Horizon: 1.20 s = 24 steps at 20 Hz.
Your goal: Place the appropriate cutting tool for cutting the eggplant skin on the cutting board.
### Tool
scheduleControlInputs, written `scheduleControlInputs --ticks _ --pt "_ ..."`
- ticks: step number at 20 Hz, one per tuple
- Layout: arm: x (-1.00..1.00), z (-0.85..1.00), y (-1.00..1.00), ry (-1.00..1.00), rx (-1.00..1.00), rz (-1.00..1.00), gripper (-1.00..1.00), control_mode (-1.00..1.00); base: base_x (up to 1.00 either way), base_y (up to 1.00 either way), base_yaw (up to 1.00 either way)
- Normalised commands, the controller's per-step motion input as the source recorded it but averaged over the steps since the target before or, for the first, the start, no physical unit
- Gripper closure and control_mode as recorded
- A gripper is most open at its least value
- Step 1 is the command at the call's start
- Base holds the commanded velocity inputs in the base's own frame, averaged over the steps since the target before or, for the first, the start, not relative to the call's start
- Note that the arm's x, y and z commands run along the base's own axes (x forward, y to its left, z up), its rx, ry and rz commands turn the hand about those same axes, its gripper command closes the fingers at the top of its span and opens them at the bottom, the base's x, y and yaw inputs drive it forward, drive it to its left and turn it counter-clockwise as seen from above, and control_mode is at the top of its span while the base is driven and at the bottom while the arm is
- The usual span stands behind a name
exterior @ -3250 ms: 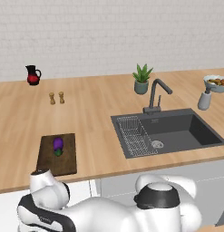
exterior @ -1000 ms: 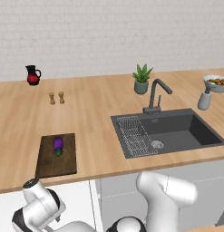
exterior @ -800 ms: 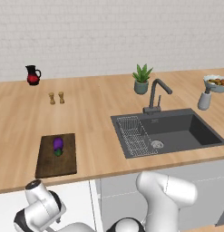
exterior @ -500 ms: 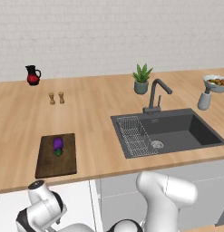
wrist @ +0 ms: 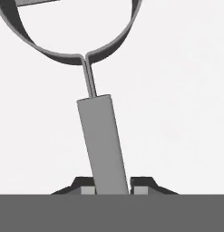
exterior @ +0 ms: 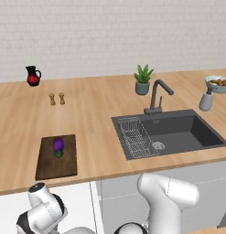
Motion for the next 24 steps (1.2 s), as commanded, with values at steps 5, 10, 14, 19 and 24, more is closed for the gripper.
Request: scheduleControlInputs --ticks 5,10,14,19,24 --pt "-0.94 0.83 0.00 -0.01 0.00 0.04 1.00 -1.00 0.00 0.00 0.00" --pt "-0.86 1.00 0.00 -0.01 0.00 0.03 1.00 -1.00 0.00 0.00 0.00" --pt "-0.19 1.00 0.00 0.00 0.00 0.00 1.00 -1.00 0.00 0.00 0.00" --pt "0.04 1.00 0.00 -0.01 0.00 0.00 1.00 -1.00 0.00 0.00 0.00" --pt "0.57 1.00 0.00 0.00 -0.02 -0.05 1.00 -1.00 0.00 0.00 0.00"
